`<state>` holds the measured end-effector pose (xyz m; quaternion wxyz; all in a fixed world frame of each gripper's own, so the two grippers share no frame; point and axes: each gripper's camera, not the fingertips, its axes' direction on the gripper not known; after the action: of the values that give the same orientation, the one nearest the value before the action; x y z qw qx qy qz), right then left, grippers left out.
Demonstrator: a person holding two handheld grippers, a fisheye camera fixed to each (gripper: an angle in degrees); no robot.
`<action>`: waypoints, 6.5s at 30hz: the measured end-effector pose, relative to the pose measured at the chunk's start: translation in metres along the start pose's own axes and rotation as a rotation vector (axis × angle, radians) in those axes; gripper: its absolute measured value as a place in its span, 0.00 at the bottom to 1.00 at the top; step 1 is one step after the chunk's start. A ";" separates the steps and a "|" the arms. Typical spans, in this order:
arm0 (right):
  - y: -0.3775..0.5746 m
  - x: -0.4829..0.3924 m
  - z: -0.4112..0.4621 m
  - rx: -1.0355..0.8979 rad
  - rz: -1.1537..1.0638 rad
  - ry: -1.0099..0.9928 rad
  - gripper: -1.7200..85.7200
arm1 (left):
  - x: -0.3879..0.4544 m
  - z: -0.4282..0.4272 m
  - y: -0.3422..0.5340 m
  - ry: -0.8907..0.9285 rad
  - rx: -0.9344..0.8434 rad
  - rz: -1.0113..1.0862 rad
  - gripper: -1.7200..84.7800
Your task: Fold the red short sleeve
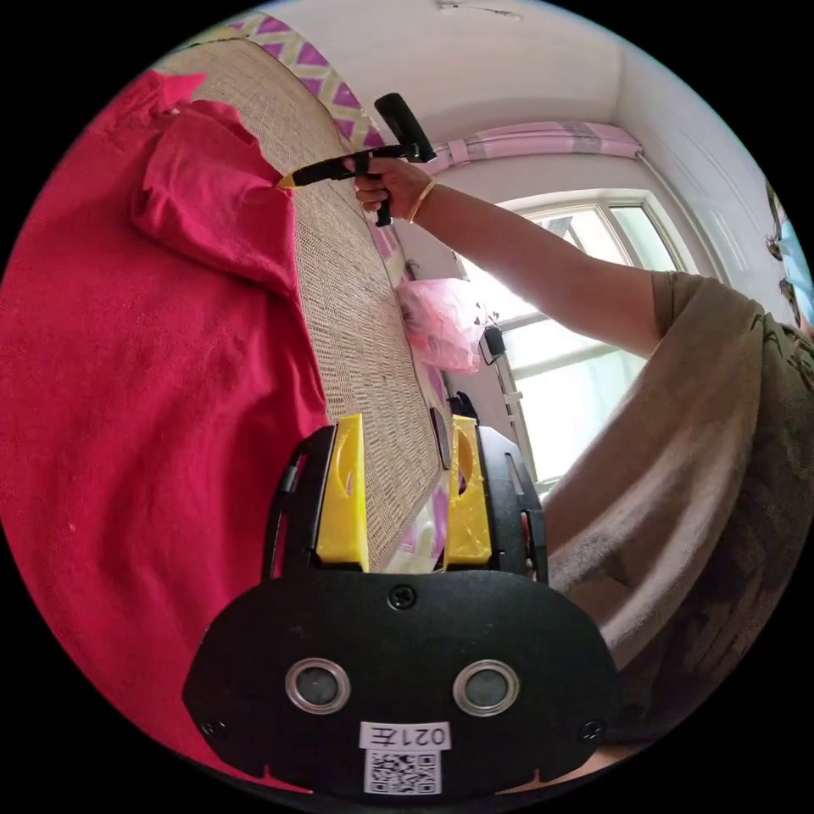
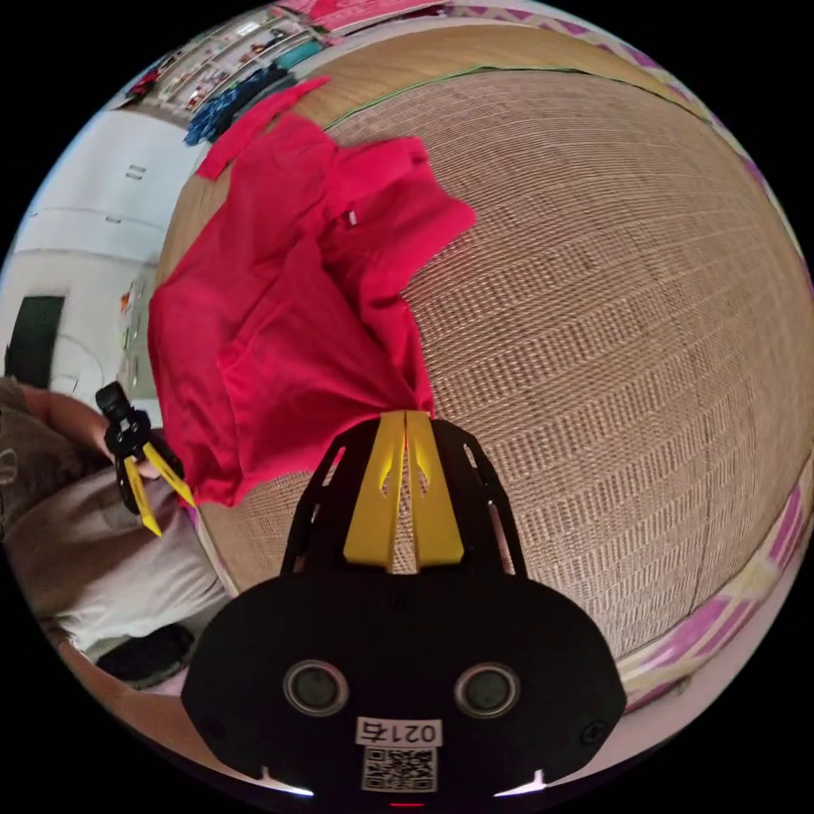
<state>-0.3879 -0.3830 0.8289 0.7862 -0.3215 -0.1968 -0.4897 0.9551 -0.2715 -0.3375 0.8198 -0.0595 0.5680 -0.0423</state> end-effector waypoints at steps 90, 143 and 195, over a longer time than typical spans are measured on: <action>-0.244 -0.107 -0.580 0.122 -0.626 -0.336 0.01 | -0.522 -0.027 0.290 -0.481 0.128 0.047 0.16; -0.067 -0.118 -0.379 -0.090 -0.604 -0.012 0.01 | -0.523 -0.014 0.326 -0.437 0.074 0.034 0.15; 0.299 -0.658 0.241 0.518 1.076 0.001 0.14 | -0.365 -0.062 0.373 -0.633 -0.222 0.046 0.18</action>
<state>-0.4101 0.3023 0.4965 0.9768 -0.1737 -0.1186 0.0413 0.7699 0.1442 -0.0750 0.9447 -0.1458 0.2876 0.0591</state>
